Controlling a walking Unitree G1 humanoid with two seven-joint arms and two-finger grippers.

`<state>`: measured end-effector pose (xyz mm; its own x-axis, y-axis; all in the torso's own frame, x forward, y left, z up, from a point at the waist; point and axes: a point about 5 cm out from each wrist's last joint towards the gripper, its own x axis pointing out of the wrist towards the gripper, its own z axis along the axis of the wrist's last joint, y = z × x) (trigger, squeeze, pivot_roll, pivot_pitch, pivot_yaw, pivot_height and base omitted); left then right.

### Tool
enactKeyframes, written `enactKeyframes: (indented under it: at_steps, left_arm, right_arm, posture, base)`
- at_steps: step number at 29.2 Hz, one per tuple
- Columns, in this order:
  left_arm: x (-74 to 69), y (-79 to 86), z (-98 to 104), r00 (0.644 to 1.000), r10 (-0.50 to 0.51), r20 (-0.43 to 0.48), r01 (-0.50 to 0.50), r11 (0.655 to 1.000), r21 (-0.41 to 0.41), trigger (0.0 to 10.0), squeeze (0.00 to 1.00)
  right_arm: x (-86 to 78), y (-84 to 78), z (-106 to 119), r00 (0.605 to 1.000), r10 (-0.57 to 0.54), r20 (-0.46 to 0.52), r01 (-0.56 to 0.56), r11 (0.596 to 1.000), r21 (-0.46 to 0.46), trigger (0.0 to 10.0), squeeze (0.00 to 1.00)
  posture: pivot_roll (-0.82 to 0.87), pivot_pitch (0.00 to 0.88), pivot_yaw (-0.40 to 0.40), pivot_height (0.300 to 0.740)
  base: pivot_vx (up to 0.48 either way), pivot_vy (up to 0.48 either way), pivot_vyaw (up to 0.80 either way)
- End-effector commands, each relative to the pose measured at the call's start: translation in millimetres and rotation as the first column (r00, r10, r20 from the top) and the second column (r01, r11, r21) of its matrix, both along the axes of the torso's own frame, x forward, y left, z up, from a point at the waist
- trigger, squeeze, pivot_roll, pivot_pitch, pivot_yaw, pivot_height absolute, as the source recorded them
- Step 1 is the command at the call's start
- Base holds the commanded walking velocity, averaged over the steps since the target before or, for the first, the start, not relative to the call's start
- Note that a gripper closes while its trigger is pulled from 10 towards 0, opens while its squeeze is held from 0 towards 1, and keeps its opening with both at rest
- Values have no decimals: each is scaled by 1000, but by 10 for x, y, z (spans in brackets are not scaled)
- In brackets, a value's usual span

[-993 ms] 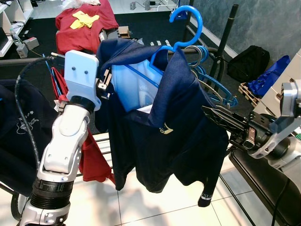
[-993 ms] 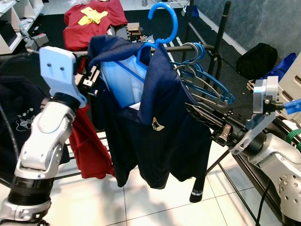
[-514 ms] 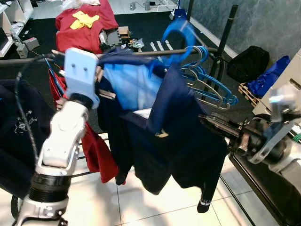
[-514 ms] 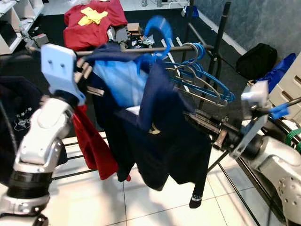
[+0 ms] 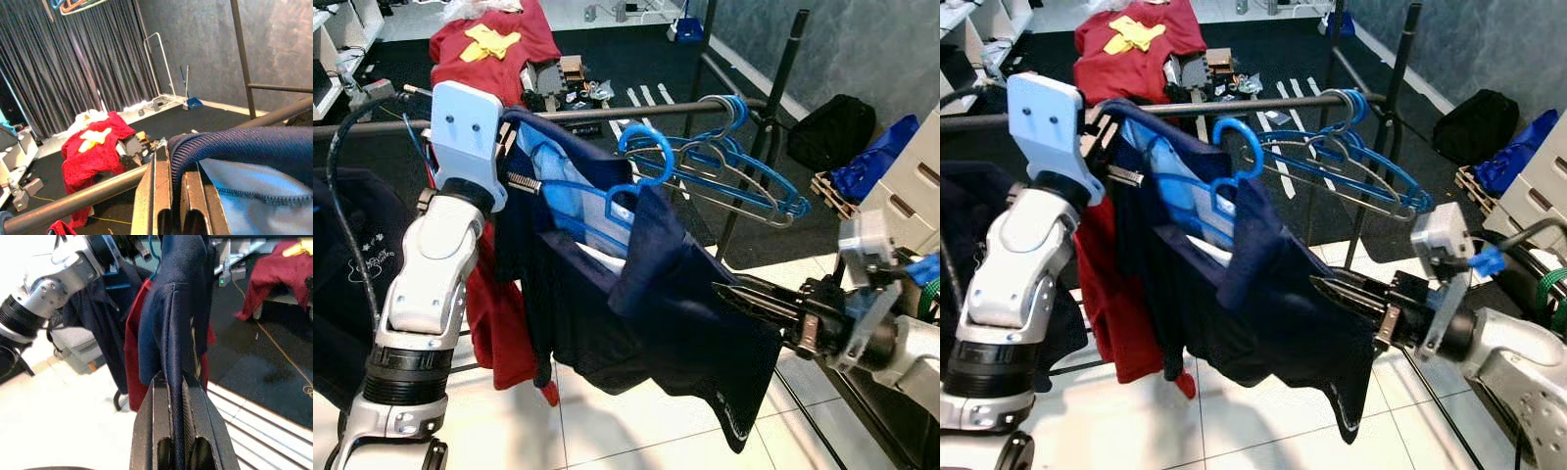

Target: Hang hanger

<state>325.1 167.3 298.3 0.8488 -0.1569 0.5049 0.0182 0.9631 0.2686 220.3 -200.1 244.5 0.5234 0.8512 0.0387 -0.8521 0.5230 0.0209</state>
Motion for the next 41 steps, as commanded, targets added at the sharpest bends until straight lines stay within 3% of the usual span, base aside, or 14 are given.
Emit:
enactKeyframes:
  at_steps: [1,2,4,16,20,24,29,37,41]
  left_arm:
    - [10,-7,18,1000,3,14,-4,999,36,0,0]
    - [30,-15,-11,1000,3,2,-3,999,46,0,0]
    - [47,-15,-31,1000,1,-6,-1,999,51,0,0]
    - [76,-52,-177,998,-23,-61,27,997,71,0,0]
    - [77,-59,-204,997,-27,-70,32,997,72,0,0]
    - [88,25,-192,998,2,-68,4,997,83,0,0]
    - [111,170,-153,997,48,-52,-43,993,108,0,0]
    - [123,262,-124,996,84,-30,-79,987,143,0,0]
    - [143,248,-206,996,57,-73,-45,987,154,0,0]
  right_arm:
    - [-80,16,116,998,43,46,-45,999,29,10000,0]
    - [-142,17,244,992,82,96,-92,991,99,10000,0]
    - [-193,13,336,984,112,138,-131,981,144,10000,0]
    - [-274,-71,485,968,117,222,-159,970,182,10000,0]
    - [-275,-82,488,968,112,224,-155,971,184,10000,0]
    - [-300,-58,292,985,139,101,-148,985,84,10000,0]
    - [-416,-28,189,981,196,-2,-196,979,57,10000,0]
    - [-477,0,237,974,228,9,-228,971,69,10000,0]
    - [-438,-116,412,982,153,114,-168,976,141,10000,0]
  posture:
    - [-47,142,39,740]
    - [-47,140,40,740]
    - [-47,140,41,740]
    - [-48,139,43,740]
    - [-45,139,44,740]
    - [-45,141,41,740]
    - [-47,146,39,740]
    - [-51,145,40,740]
    - [-53,144,41,740]
  base:
    - [0,0,0]
    - [0,0,0]
    - [0,0,0]
    - [0,0,0]
    - [0,0,0]
    - [0,0,0]
    - [0,0,0]
    - [0,0,0]
    - [0,0,0]
